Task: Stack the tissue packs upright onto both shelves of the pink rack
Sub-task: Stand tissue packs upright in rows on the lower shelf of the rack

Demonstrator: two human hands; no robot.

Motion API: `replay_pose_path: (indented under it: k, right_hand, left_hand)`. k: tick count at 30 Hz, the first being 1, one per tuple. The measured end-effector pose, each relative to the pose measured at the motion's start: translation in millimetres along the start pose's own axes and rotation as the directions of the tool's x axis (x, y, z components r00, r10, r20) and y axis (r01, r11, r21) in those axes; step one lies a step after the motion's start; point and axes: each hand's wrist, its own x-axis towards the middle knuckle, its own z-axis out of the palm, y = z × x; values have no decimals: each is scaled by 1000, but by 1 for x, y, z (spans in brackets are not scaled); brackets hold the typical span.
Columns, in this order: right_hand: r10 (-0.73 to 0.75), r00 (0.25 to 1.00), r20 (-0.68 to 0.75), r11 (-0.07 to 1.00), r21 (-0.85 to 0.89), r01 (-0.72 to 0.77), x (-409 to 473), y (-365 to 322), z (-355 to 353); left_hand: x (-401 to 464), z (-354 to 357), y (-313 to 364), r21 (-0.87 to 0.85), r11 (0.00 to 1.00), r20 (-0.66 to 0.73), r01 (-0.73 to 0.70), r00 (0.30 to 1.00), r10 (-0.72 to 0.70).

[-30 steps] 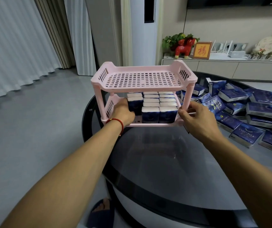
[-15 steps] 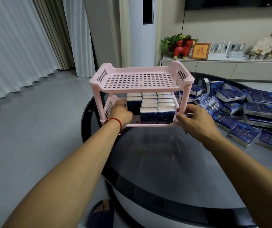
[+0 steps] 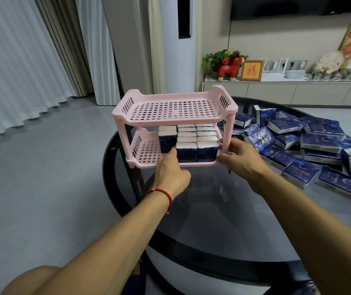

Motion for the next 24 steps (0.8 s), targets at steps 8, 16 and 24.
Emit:
replay_pose_path:
  k: [8,16,24]
  right_hand:
    - [59,997,58,993,101,-65,4,0,0]
    - [-81,984,-159,983,-179,52,-9,3,-32]
    - [-24,972,-234,357,-910,-211,-61,46,-109]
  left_hand:
    - [3,1,-3,-9,1000,-9,-12,1000,12]
    - [-7,-2,-5,67,996,-50,-60,997,63]
    - [-38,-7,-14,332,872,-158,-359,891,426]
